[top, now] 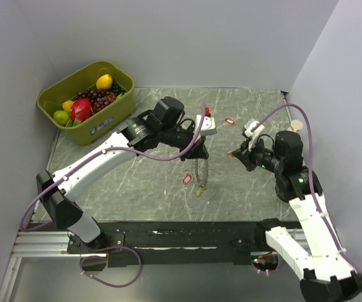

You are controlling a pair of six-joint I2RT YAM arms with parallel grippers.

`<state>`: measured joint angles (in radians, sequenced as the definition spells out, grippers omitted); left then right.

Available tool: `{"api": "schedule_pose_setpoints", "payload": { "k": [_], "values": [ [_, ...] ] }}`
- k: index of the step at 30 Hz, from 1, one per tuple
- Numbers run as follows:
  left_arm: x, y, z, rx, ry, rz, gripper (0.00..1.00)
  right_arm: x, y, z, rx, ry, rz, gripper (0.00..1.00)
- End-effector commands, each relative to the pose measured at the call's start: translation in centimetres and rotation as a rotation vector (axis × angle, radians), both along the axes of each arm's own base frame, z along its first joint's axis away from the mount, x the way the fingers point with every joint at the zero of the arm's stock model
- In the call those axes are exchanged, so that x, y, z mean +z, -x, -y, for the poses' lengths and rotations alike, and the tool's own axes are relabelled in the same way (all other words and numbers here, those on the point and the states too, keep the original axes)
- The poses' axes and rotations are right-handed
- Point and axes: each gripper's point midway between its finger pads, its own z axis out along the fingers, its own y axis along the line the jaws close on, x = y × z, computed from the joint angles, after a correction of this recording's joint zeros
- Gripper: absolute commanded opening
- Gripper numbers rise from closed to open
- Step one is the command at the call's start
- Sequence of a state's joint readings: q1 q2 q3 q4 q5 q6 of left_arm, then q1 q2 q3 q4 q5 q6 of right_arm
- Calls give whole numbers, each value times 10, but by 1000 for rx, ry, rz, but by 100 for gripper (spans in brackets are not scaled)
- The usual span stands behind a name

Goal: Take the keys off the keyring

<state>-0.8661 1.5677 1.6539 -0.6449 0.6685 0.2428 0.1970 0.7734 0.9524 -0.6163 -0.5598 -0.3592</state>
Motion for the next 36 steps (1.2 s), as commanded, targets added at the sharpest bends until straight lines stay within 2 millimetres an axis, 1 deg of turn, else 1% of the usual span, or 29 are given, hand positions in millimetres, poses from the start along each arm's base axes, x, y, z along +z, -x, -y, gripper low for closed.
{"api": "schedule_pose_setpoints", "payload": {
  "k": [1, 3, 4, 6, 8, 9, 10, 11, 12, 13, 14, 15, 16, 17, 18, 19, 21, 22, 23, 24, 26, 27, 28, 29, 31, 32, 34, 35, 36],
  "values": [
    [27, -43, -9, 144, 69, 158, 1, -26, -22, 13, -62, 76, -41, 0],
    [18, -64, -10, 202, 48, 162, 1, -44, -26, 18, -67, 122, -87, 0],
    [9, -81, -14, 240, 27, 168, 1, -50, -26, 21, -67, 140, -97, 0],
    [1, -106, -21, 308, 10, 182, 1, -67, -27, 27, -82, 178, -143, 0],
    [-14, -125, -24, 339, -18, 181, 1, -77, -27, 32, -81, 210, -162, 0],
    [-19, -137, -29, 372, -33, 188, 1, -89, -26, 37, -92, 239, -197, 0],
    [-31, -148, -29, 391, -54, 195, 1, -95, -25, 39, -90, 258, -208, 0],
    [-36, -160, -33, 421, -67, 209, 1, -101, -26, 43, -97, 271, -224, 0],
    [-42, -172, -39, 445, -77, 207, 1, -112, -25, 46, -100, 294, -255, 0],
    [-54, -182, -40, 459, -91, 185, 1, -117, -26, 49, -102, 310, -261, 0],
    [-62, -190, -41, 470, -107, 173, 1, -125, -25, 51, -102, 325, -286, 0],
    [-72, -197, -48, 485, -141, 156, 1, -131, -24, 53, -103, 337, -304, 0],
    [-82, -205, -48, 493, -164, 144, 1, -136, -25, 57, -110, 359, -314, 0],
    [-89, -208, -51, 497, -177, 132, 1, -140, -25, 58, -108, 369, -324, 0],
    [-94, -214, -58, 515, -187, 126, 1, -149, -25, 59, -103, 383, -352, 0],
    [-102, -216, -63, 529, -206, 120, 1, -154, -25, 62, -109, 401, -367, 0],
    [-109, -222, -72, 558, -221, 126, 1, -166, -29, 64, -108, 423, -390, 0],
    [-117, -223, -78, 575, -250, 126, 1, -169, -32, 67, -115, 445, -392, 0],
    [-122, -222, -81, 581, -264, 119, 2, -176, -34, 68, -114, 452, -415, 0],
    [-127, -222, -86, 586, -277, 112, 5, -178, -37, 66, -109, 449, -423, 0],
    [-135, -215, -90, 583, -291, 92, 10, -185, -40, 64, -103, 449, -452, 0],
    [-138, -213, -91, 581, -293, 89, 19, -184, -45, 62, -105, 448, -443, 0],
    [-141, -208, -92, 573, -295, 80, 24, -185, -47, 59, -93, 453, -439, 0],
    [-142, -206, -93, 570, -295, 74, 33, -189, -48, 58, -85, 464, -448, 0],
    [-143, -200, -94, 565, -290, 65, 43, -191, -51, 54, -74, 474, -454, 4],
    [-143, -197, -93, 558, -285, 59, 49, -194, -51, 51, -60, 471, -471, 7],
    [-140, -194, -94, 556, -267, 56, 54, -195, -51, 47, -50, 462, -478, 23],
    [-139, -192, -94, 557, -260, 53, 59, -195, -51, 46, -48, 456, -476, 32],
    [-136, -190, -95, 559, -251, 50, 61, -194, -52, 45, -44, 449, -471, 37]
  ]
}}
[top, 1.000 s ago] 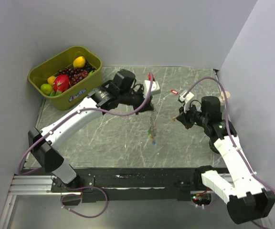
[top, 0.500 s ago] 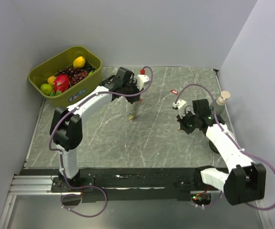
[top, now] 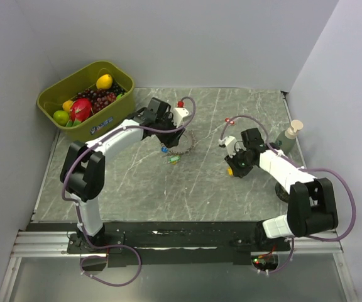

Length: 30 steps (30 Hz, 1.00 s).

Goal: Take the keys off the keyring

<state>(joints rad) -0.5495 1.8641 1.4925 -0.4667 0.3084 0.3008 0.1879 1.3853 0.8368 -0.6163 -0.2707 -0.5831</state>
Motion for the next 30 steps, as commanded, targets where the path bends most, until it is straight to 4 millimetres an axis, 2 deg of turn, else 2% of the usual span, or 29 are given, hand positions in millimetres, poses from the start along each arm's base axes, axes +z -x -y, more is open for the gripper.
{"api": "schedule_pose_setpoints", "payload": {
  "k": [1, 2, 4, 5, 6, 7, 8, 9, 10, 11, 12, 13, 14, 15, 16, 17, 18, 19, 20, 22, 24, 26, 30],
  "values": [
    [51, 3, 6, -11, 108, 92, 64, 21, -20, -10, 21, -33, 94, 41],
    [55, 4, 5, -9, 119, 91, 69, 25, -21, -10, 19, -38, 106, 52],
    [68, 8, 1, 1, 136, 99, 76, 41, -21, -13, 18, -60, 151, 63],
    [75, 8, -2, 9, 147, 109, 82, 50, -22, -13, 16, -66, 177, 78],
    [90, 11, -7, 19, 170, 130, 89, 59, -22, -13, 2, -76, 199, 88],
    [97, 14, -11, 24, 181, 143, 98, 78, -21, -12, -8, -88, 257, 100],
    [106, 15, -16, 34, 193, 158, 97, 92, -22, -12, -17, -97, 300, 100],
    [123, 22, -23, 45, 217, 194, 96, 103, -22, -11, -33, -108, 340, 100],
    [131, 25, -28, 53, 230, 210, 97, 126, -21, -4, -66, -102, 429, 100],
    [138, 25, -36, 71, 240, 227, 96, 141, -24, -1, -90, -111, 494, 100],
    [153, 33, -45, 87, 268, 259, 96, 152, -23, 2, -110, -117, 539, 100],
    [161, 37, -51, 98, 283, 278, 96, 173, -18, 9, -131, -116, 628, 100],
    [169, 36, -64, 136, 301, 296, 96, 186, -19, 12, -148, -120, 693, 100],
    [182, 45, -75, 154, 325, 331, 96, 198, -17, 16, -164, -126, 753, 100],
    [193, 44, -84, 177, 346, 375, 96, 220, -9, 20, -178, -145, 849, 100],
    [201, 40, -105, 235, 358, 411, 96, 229, -10, 27, -215, -142, 926, 100],
    [211, 48, -120, 273, 388, 447, 96, 237, -7, 30, -243, -156, 976, 100],
    [219, 48, -133, 312, 405, 484, 96, 253, 4, 37, -275, -174, 1061, 100],
    [221, 45, -156, 380, 400, 502, 96, 248, 5, 42, -307, -167, 1088, 100],
    [227, 45, -184, 501, 377, 544, 96, 257, 16, 51, -372, -194, 1150, 100],
    [226, 50, -206, 588, 367, 584, 96, 254, 21, 59, -454, -217, 1143, 100],
    [222, 54, -215, 614, 363, 595, 96, 248, 26, 62, -476, -228, 1163, 100],
    [213, 57, -216, 625, 390, 594, 96, 241, 27, 66, -511, -230, 1158, 100]
  ]
}}
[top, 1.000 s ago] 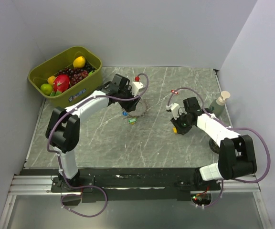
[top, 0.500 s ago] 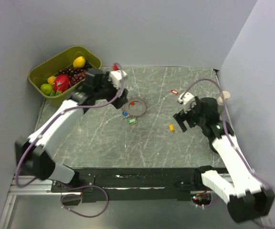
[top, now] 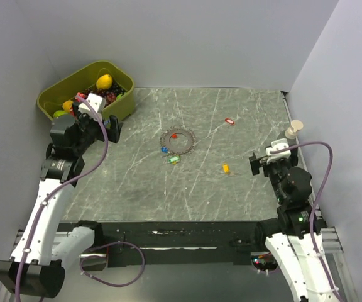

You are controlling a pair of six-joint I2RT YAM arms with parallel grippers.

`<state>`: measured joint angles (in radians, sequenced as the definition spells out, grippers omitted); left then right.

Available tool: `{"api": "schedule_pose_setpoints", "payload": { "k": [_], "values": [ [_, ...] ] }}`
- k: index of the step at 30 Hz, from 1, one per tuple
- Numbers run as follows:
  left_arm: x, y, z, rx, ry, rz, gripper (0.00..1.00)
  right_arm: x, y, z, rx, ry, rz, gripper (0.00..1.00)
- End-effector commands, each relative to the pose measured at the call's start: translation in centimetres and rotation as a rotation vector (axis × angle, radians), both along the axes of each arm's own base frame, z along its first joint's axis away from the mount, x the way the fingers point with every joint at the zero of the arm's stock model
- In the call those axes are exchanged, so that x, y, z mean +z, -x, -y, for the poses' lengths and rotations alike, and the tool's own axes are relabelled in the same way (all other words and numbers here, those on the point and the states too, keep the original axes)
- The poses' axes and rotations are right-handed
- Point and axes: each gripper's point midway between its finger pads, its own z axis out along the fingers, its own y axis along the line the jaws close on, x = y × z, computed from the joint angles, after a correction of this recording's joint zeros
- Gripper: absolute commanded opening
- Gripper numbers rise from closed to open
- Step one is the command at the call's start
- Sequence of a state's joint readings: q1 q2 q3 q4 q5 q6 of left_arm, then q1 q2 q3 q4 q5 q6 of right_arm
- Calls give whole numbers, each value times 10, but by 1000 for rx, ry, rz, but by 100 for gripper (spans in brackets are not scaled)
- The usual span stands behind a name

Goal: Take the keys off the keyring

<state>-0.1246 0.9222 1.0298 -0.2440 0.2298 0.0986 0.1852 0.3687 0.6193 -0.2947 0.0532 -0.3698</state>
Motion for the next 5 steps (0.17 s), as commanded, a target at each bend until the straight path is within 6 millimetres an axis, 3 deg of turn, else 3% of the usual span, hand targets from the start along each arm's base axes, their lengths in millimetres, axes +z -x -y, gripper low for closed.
{"api": "schedule_pose_setpoints", "payload": {
  "k": [1, 5],
  "values": [
    [3, -4, -9, 51, 49, 31, 96, 22, 6, 12, -75, -71, 94, 100],
    [5, -3, -7, 42, 48, 28, 96, 30, 9, 9, -56, -73, 104, 100]
  ]
}}
